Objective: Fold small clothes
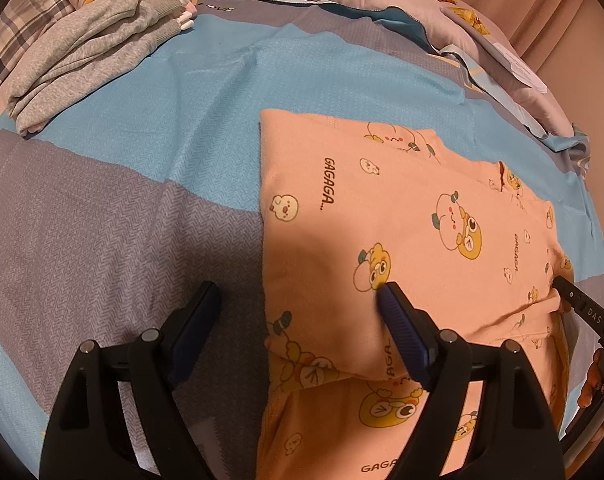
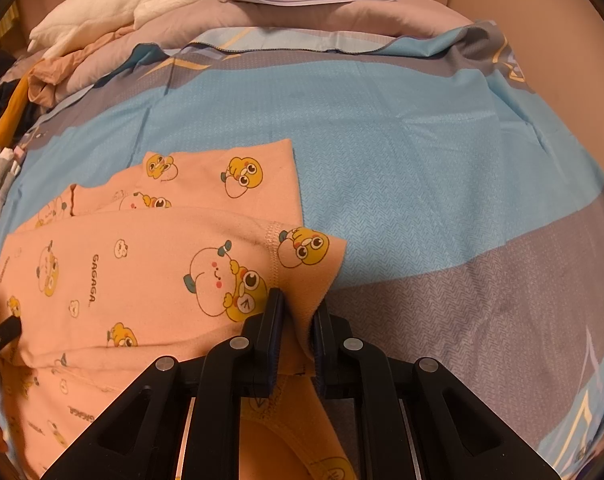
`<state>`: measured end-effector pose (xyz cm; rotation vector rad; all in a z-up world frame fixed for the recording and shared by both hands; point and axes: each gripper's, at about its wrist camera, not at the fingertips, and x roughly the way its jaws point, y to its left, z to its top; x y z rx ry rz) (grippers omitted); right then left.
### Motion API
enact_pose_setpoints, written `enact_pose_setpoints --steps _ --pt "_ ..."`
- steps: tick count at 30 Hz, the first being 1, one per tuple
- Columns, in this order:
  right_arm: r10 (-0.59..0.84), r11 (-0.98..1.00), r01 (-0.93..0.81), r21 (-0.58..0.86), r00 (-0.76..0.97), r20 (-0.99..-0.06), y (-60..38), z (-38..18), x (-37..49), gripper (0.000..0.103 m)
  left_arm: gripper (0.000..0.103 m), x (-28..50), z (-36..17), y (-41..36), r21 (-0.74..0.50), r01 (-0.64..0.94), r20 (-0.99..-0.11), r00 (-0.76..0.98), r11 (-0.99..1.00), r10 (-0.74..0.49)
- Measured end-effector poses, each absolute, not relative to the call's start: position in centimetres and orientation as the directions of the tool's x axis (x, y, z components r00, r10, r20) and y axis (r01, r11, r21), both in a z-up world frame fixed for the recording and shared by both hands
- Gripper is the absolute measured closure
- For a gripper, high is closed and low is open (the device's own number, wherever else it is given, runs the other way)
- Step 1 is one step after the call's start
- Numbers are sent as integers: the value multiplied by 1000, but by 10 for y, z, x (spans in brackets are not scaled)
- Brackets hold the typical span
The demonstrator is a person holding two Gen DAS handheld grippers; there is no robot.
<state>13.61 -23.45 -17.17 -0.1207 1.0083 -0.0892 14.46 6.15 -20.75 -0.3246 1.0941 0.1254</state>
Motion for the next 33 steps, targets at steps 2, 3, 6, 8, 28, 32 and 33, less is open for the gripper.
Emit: enact_pose_setpoints --steps 2,3,6,8,28,32,33 --pt "-131 990 19 -142 531 -838 -234 -171 136 93 19 144 -208 61 -196 -258 -888 456 946 -59" --pt "-131 990 19 -142 531 -837 -234 -172 136 93 19 145 -208 61 -196 -258 -888 457 946 -59" --pt "-132 989 19 -144 531 -837 -234 -172 136 92 19 145 -209 60 -194 -256 -888 456 947 -59" --pt "-132 989 20 -144 531 -837 -234 -172 136 91 18 145 -209 59 -193 -256 -889 455 947 -58" --pt "-138 988 16 -153 533 -835 -236 -173 137 88 18 146 -210 59 -194 -257 -890 452 947 -60" --pt "-141 987 15 -157 533 -834 -236 -173 137 84 18 145 -209 60 -197 -255 -889 454 946 -63" --pt "-141 987 13 -158 533 -835 -235 -173 137 76 18 145 -209 60 -199 -254 -889 453 946 -65"
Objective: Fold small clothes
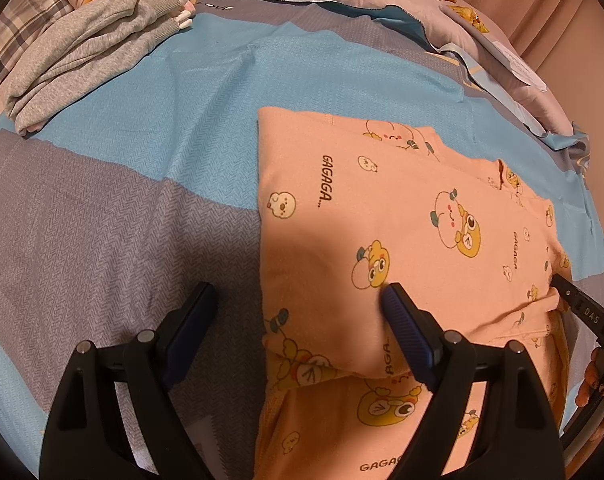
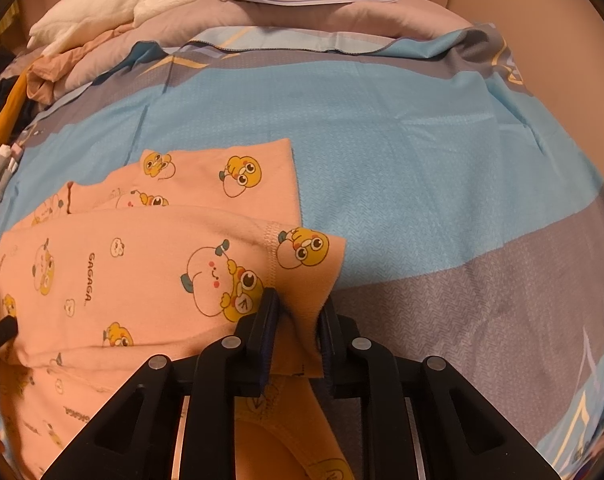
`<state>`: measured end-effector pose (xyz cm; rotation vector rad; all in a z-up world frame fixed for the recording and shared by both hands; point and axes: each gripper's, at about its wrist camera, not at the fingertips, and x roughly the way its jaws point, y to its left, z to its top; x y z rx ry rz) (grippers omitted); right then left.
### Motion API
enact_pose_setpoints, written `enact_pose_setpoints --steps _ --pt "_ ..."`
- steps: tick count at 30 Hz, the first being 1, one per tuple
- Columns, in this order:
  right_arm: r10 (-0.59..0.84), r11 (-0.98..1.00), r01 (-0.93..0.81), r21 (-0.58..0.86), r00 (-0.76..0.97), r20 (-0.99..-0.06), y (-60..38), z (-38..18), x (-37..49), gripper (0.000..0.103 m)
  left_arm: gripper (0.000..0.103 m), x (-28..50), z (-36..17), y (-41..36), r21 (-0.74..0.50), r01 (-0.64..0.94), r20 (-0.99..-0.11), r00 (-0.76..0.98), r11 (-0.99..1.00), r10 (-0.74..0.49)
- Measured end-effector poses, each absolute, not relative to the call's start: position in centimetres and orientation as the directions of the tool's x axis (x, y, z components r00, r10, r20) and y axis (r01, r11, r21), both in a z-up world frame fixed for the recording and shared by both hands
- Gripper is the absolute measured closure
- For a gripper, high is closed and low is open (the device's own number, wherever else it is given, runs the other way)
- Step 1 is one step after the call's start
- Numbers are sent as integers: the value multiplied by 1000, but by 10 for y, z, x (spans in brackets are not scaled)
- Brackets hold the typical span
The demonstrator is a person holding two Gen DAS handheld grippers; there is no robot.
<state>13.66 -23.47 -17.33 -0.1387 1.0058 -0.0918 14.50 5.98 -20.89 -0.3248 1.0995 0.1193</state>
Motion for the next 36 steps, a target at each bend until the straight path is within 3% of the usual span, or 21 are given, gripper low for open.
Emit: enact_pose_setpoints --steps 2,10,12,14,18,24,36 --pt "-161 984 17 -180 530 -833 -234 -176 137 69 18 142 -207 60 -205 -254 -889 452 945 -71" --pt "-186 965 -34 -261 612 -768 -221 -145 104 65 18 89 -175 67 -298 -270 -850 512 915 -126" --pt "-105 974 -85 -209 649 -753 -218 -129 81 46 18 66 -164 64 -337 -251 -829 536 907 -160" --pt "0 975 -163 -151 679 -734 -216 -114 50 35 18 43 -154 59 -362 -234 -809 560 903 -179" --pt "75 953 -257 -159 710 -700 -216 -106 -14 34 18 -5 -141 49 -396 -214 -778 595 893 -203" --pt "117 961 -258 -101 708 -696 -240 -110 -74 34 16 -53 -132 31 -421 -158 -744 624 893 -240" --pt "92 971 -218 -94 712 -696 -241 -125 -129 34 15 -106 -156 6 -445 -82 -724 620 892 -304"
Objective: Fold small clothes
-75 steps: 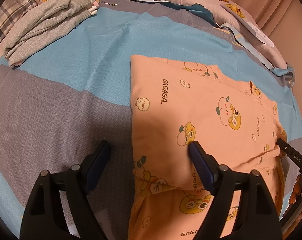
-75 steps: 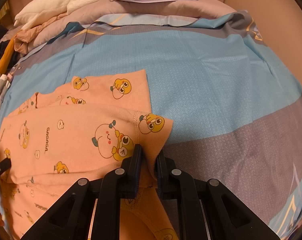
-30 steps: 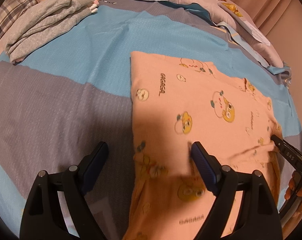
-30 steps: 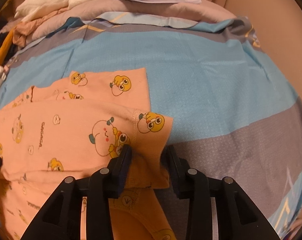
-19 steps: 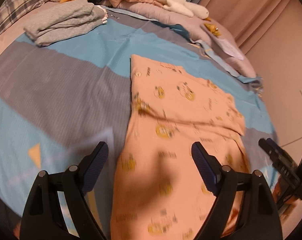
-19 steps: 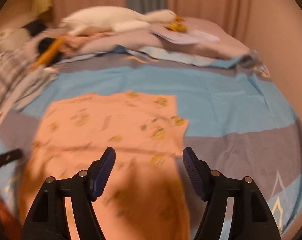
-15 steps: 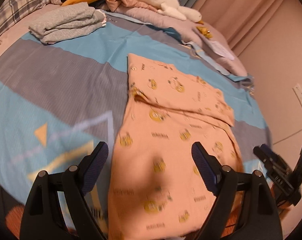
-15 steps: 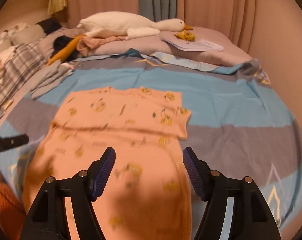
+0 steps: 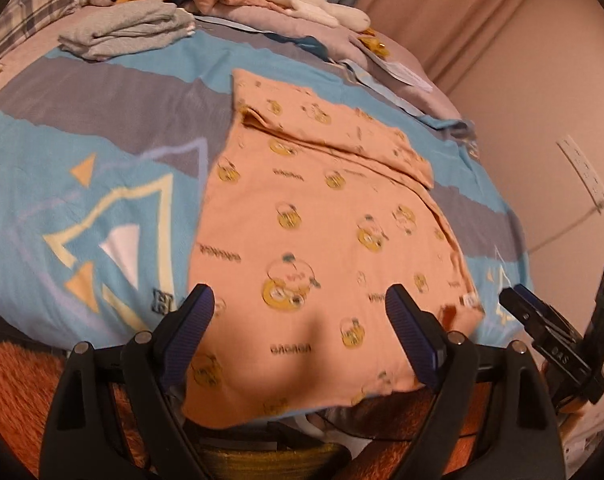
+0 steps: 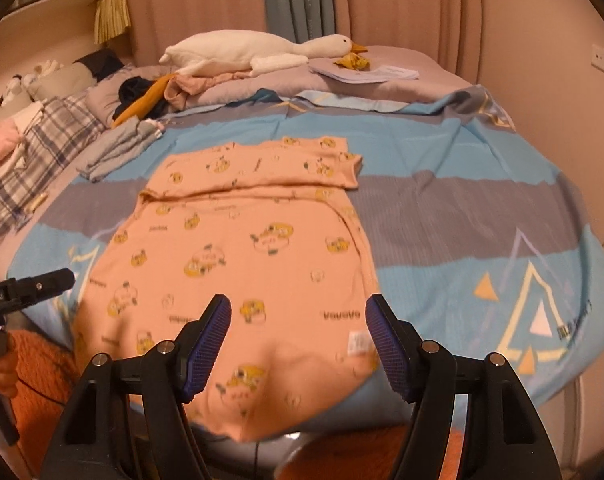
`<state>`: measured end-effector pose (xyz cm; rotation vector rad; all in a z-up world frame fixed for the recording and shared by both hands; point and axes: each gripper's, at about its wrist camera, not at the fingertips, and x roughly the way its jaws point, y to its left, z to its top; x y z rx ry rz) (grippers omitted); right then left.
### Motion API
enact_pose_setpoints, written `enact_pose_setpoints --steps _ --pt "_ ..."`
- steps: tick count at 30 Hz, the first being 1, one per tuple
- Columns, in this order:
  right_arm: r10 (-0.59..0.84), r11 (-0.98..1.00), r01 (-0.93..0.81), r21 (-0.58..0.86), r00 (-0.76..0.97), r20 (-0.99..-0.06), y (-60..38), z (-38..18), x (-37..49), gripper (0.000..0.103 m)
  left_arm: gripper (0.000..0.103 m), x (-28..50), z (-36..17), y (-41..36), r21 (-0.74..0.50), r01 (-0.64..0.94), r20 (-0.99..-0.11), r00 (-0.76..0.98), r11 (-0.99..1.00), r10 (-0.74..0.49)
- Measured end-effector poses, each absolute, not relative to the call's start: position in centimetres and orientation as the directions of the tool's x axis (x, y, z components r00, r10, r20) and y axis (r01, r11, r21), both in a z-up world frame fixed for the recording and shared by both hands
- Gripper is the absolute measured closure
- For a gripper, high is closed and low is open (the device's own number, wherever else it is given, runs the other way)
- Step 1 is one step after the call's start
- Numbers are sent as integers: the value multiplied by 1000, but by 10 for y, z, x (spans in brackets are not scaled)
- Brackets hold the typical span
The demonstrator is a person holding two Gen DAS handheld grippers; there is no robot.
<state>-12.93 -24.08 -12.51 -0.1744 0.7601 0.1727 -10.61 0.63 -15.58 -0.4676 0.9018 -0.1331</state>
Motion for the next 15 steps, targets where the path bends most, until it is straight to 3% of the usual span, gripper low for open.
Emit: enact_pose_setpoints --steps 15 --pt "101 983 -183 -31 668 -737 -249 -149 -148 34 23 -129 -193 5 -528 -66 -726 553 847 -409"
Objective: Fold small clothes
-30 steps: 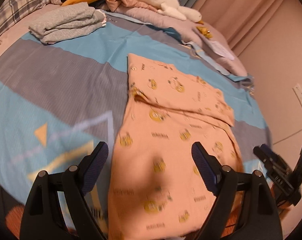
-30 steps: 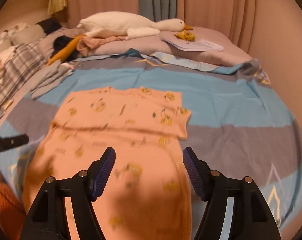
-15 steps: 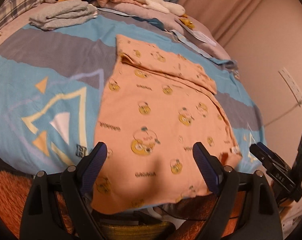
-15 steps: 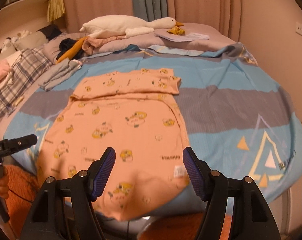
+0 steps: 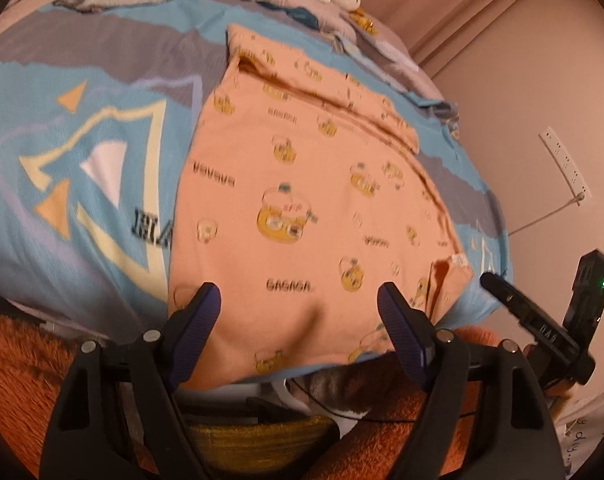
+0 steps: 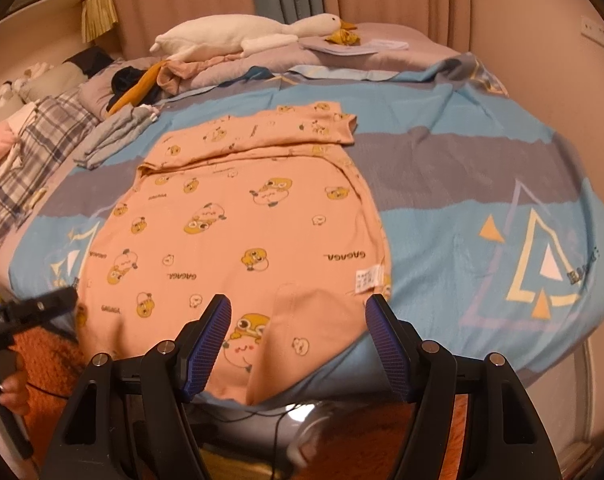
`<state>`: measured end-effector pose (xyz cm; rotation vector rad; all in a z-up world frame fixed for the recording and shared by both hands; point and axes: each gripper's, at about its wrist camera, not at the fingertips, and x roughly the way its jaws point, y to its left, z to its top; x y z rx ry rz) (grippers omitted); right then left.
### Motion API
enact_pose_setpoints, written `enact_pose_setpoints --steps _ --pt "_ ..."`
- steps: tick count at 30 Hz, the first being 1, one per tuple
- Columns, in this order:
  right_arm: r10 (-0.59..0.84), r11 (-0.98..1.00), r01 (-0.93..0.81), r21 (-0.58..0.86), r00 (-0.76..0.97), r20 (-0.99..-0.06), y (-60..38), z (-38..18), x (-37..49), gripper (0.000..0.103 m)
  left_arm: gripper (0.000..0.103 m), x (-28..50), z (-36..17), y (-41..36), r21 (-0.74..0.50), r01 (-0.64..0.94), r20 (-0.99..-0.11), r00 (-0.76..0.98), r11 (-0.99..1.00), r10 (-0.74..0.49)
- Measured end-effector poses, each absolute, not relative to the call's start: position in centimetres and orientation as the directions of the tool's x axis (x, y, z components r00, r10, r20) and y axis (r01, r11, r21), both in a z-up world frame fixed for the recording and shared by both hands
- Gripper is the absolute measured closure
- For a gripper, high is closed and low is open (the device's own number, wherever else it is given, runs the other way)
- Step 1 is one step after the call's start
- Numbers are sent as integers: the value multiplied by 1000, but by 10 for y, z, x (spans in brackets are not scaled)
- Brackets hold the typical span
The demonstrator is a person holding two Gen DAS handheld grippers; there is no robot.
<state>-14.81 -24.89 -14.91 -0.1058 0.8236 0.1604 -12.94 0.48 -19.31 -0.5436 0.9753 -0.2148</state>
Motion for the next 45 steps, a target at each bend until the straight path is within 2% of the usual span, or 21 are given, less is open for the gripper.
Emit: enact_pose_setpoints --steps 9,14,22,27,30,31,32,33,34,35,36,37,39,45 --pt "78 989 -145 -21 640 -765 -253 -162 -143 34 24 -140 -206 22 -464 -142 -777 539 874 -325" --pt "10 995 -84 -51 606 -796 -257 -182 -137 34 26 -143 -215 32 -442 -178 -797 527 879 -294" --pt "40 995 -93 -21 607 -794 -253 -182 -140 34 32 -144 -231 33 -447 -190 -815 489 874 -311" --pt "60 994 -110 -8 599 -799 -248 -192 -129 34 36 -139 -244 34 -512 -222 -801 473 830 -367" --pt "34 995 -95 -26 582 -812 -246 -203 -121 35 49 -138 -249 34 -546 -251 -794 460 799 -398" --pt "19 995 -92 -43 586 -810 -244 -205 -120 36 58 -139 -248 34 -555 -250 -789 459 793 -408" --pt "8 994 -90 -56 593 -805 -243 -204 -120 40 69 -140 -247 33 -562 -241 -785 458 791 -417" --pt "9 994 -90 -56 597 -802 -243 -202 -120 45 76 -141 -245 33 -564 -234 -782 458 792 -422" --pt "9 995 -88 -54 599 -801 -243 -201 -119 50 92 -142 -243 32 -571 -225 -778 457 790 -432" --pt "13 995 -85 -47 601 -799 -245 -199 -118 60 96 -144 -240 33 -594 -213 -761 463 776 -456" --pt "23 996 -85 -36 601 -799 -247 -197 -117 69 96 -145 -236 33 -608 -211 -749 471 765 -465" --pt "39 996 -86 -16 598 -800 -250 -196 -116 73 96 -146 -232 35 -621 -207 -737 483 756 -473" --pt "78 995 -94 28 594 -800 -255 -190 -116 94 97 -148 -216 36 -653 -186 -702 513 734 -494" --pt "199 980 -132 149 637 -745 -262 -153 -124 94 97 -147 -155 42 -724 -80 -579 610 685 -541"
